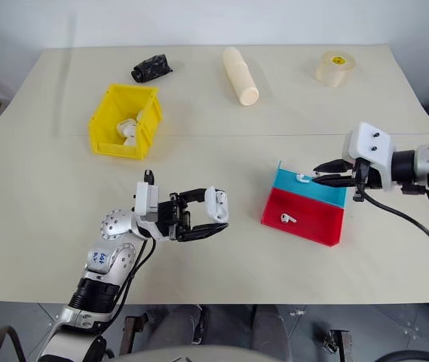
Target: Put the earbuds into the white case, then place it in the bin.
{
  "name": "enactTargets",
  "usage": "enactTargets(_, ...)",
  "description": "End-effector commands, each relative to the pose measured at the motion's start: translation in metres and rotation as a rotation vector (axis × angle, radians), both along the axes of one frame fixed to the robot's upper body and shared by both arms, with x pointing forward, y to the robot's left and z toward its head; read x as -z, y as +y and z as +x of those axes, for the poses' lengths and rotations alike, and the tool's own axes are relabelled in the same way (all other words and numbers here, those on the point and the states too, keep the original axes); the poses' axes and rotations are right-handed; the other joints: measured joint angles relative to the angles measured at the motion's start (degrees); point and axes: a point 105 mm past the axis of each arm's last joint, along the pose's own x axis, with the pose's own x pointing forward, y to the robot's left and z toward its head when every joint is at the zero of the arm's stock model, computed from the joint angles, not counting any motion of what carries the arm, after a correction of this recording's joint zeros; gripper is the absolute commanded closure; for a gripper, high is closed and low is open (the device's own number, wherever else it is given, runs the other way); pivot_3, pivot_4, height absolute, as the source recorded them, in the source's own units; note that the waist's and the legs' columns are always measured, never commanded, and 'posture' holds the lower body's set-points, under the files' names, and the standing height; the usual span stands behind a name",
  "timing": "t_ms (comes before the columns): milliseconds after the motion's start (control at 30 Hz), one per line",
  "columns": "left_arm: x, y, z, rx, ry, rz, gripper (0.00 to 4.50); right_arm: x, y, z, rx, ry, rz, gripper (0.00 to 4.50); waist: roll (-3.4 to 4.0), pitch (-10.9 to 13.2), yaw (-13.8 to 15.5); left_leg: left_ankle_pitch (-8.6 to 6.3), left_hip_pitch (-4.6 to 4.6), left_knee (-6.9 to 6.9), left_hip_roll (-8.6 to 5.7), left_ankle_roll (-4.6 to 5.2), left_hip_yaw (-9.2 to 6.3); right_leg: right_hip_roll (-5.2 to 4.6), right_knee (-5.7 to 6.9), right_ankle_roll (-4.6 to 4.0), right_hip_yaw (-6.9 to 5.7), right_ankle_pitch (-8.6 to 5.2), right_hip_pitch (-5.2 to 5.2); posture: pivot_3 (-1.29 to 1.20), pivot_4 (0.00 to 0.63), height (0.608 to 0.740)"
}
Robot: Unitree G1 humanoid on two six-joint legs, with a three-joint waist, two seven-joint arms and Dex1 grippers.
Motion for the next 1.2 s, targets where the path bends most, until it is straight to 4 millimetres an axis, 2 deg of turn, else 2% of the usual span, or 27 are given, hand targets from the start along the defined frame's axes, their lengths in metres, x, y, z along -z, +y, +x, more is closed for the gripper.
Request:
enactTargets(33, -0.007, -0.004, 0.002, 0.013, -0.035, -0.002, 1.7, -0.012, 0.031, -0.02, -0.048, 0.033, 0.262, 4.01, 0.0, 0.0, 0.0, 0.0, 0.0, 0.0, 0.02, 0.0, -0.02, 0.01, 0.01, 0.0, -0.01, 0.0, 0.01, 0.0, 0.15, 0.74)
enactTargets(200, -0.01, -0.009, 0.01, 0.005, -0.056, 0.009, 1.7, -0.017, 0.069, -0.038, -0.077, 0.162, 0.587, 4.01, 0.0, 0.0, -0.1, 0.01, 0.0, 0.04, 0.01, -0.01, 0.0, 0.01, 0.1, 0.0, 0.03, 0.0, -0.04, 0.0, 0.15, 0.74)
enactTargets(433, -0.016, -0.016, 0.015, 0.01, -0.066, 0.007, 1.7, -0.027, 0.095, -0.053, -0.127, 0.29, 0.82, 4.01, 0.0, 0.0, -0.1, 0.0, 0.0, 0.02, -0.06, 0.0, -0.05, -0.05, 0.07, -0.01, 0.02, 0.01, -0.02, 0.0, 0.15, 0.74)
enactTargets(733, -0.022, -0.021, 0.016, 0.009, -0.068, -0.018, 1.7, -0.015, 0.111, -0.064, -0.145, 0.391, 0.832, 4.01, 0.0, 0.0, -0.2, 0.0, 0.0, 0.01, -0.06, 0.01, -0.04, -0.02, 0.09, -0.01, 0.02, 0.01, -0.03, 0.0, 0.15, 0.74)
enactTargets(1200, -0.036, -0.022, 0.011, 0.037, -0.088, -0.095, 1.7, 0.008, 0.114, -0.059, -0.08, 0.418, 0.862, 4.01, 0.0, 0.0, -0.2, 0.0, 0.01, 0.01, -0.07, 0.01, -0.04, 0.03, 0.09, -0.01, 0.03, 0.01, -0.03, 0.0, 0.15, 0.74)
